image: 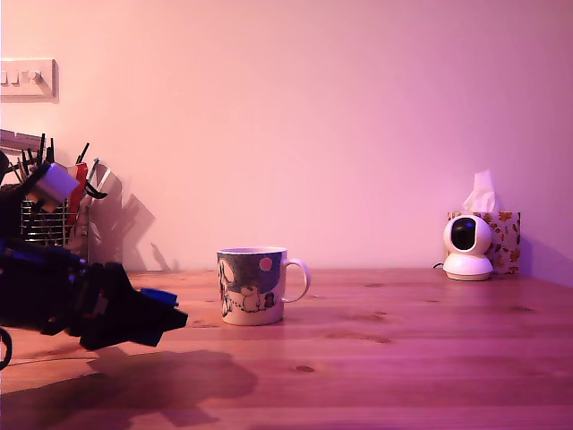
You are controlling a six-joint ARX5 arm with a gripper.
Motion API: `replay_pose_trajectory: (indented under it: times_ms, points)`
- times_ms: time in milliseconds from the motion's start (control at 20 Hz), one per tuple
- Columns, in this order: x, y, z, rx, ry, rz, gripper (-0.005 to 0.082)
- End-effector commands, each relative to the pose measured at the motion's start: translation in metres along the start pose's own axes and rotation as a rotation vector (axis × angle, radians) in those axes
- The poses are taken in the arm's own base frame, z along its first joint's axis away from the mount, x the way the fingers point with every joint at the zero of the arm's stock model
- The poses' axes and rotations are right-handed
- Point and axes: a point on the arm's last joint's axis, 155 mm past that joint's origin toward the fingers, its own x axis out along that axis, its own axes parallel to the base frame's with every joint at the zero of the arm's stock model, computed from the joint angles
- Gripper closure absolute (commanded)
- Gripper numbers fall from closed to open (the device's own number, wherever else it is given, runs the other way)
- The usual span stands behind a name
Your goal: Pick up the coffee capsules on the table and drop them inside the coffee cup
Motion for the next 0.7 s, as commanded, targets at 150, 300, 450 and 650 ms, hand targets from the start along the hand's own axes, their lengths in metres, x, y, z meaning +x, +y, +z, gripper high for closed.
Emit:
replay_pose_trajectory:
  times_ms: [150, 300, 450, 650]
  points:
    - [-0.003, -0.001, 0.033, 0.019, -0.1, 0.002, 0.0519]
    - [-0.006, -0.001, 0.05, 0.042, -0.149, 0.006, 0.0519]
    - [-0.008, -0.001, 0.063, 0.051, -0.178, 0.007, 0.0519]
    - [-0.002, 0.005, 0.082, 0.047, -0.215, 0.005, 0.0519]
